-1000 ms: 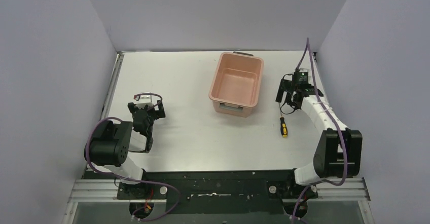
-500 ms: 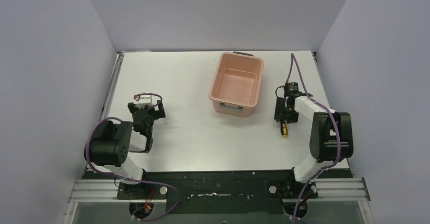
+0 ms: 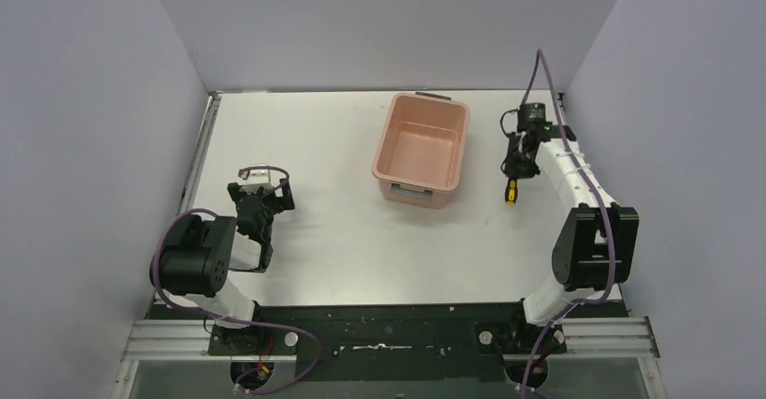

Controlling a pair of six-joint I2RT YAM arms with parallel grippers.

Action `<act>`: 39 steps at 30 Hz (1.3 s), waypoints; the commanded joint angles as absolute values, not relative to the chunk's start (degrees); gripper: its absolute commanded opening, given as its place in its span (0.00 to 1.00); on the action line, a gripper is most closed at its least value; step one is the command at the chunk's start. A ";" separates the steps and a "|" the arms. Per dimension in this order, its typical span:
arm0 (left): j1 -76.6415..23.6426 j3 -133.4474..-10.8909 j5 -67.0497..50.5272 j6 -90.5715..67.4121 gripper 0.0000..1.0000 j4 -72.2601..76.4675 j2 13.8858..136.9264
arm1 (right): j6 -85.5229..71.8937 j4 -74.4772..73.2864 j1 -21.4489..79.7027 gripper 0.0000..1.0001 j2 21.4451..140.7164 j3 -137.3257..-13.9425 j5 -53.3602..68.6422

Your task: Put the screwdriver in the bin

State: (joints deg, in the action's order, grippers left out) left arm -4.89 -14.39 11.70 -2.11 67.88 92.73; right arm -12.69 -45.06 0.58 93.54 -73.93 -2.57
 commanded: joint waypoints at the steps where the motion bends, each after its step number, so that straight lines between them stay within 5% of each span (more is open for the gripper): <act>1: -4.64 -14.58 11.14 -1.67 0.97 69.19 92.20 | -15.20 -54.20 1.94 0.00 88.41 -90.48 -2.15; 7: -4.58 -14.59 11.14 -1.72 0.97 69.24 92.20 | -22.52 -51.30 14.37 0.00 90.54 -106.29 -0.44; 13: -4.62 -14.59 11.11 -1.76 0.97 69.22 92.23 | -26.08 -43.24 25.54 0.00 96.22 -109.40 -1.92; 31: -4.63 -14.59 11.12 -1.75 0.97 69.17 92.22 | -26.09 -33.32 28.64 0.01 117.51 -93.30 -7.53; 39: -4.66 -14.55 11.16 -1.68 0.97 69.26 92.20 | -26.09 -33.69 28.76 0.52 115.14 -93.36 -9.24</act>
State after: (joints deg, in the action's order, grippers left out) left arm -4.89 -14.39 11.70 -2.11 67.88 92.73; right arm -25.93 -36.16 28.23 119.74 -91.85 -6.33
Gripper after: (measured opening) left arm 0.974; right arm 0.458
